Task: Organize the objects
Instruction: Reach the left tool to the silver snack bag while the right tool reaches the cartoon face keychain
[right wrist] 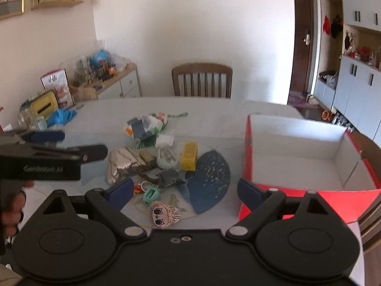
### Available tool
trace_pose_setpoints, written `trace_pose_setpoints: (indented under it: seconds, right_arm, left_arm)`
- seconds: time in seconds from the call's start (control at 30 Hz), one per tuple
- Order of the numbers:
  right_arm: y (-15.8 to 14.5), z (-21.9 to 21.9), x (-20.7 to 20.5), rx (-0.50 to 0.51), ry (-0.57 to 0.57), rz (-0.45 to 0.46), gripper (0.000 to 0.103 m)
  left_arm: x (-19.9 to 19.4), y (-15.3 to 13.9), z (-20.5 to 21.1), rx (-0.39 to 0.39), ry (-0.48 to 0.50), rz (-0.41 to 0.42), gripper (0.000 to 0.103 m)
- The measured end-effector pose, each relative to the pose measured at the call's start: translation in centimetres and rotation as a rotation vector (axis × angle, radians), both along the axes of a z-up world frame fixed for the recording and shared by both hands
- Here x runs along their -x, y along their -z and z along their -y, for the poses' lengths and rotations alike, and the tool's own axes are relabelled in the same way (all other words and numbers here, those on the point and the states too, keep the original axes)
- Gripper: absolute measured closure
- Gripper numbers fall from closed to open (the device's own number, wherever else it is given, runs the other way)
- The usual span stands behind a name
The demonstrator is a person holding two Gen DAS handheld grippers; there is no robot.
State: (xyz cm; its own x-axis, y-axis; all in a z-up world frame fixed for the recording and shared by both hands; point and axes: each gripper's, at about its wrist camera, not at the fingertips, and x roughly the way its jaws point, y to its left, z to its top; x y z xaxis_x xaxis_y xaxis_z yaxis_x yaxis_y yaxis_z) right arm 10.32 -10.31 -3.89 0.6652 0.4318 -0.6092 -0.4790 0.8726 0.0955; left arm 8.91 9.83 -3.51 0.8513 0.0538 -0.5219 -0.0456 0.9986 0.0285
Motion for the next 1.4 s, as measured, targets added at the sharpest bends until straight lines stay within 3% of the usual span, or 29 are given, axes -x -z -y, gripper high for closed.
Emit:
trace_pose_setpoints:
  seconds: [0.6,0.8,0.97,1.1,1.4]
  right_arm:
    - [7.0,-5.6,-4.3,0.137,-0.049,-0.197,0.021]
    - [8.4,-6.9,-4.8,0.166,-0.077,-0.235,0.026]
    - [8.9,-7.4,-5.0,0.169,-0.089,-0.257,0.031]
    - [9.2,-8.0,-5.3,0.173,-0.094,-0.268,0.034]
    - [9.6,-8.2,-5.4,0.189,-0.078,-0.293,0.052]
  left_arm:
    - [-10.3,9.7,-6.7,-0.110,0.106,-0.163,0.000]
    - [-12.2,11.4,-7.7,-0.107,0.134,-0.199,0.001]
    - [-12.9,11.8,-9.4,-0.023,0.129,-0.214,0.001]
    - [-13.3,12.1,-9.7,-0.013,0.140,-0.230,0.011]
    - [-13.3,12.3,-10.3,0.020,0.165,-0.228,0.032]
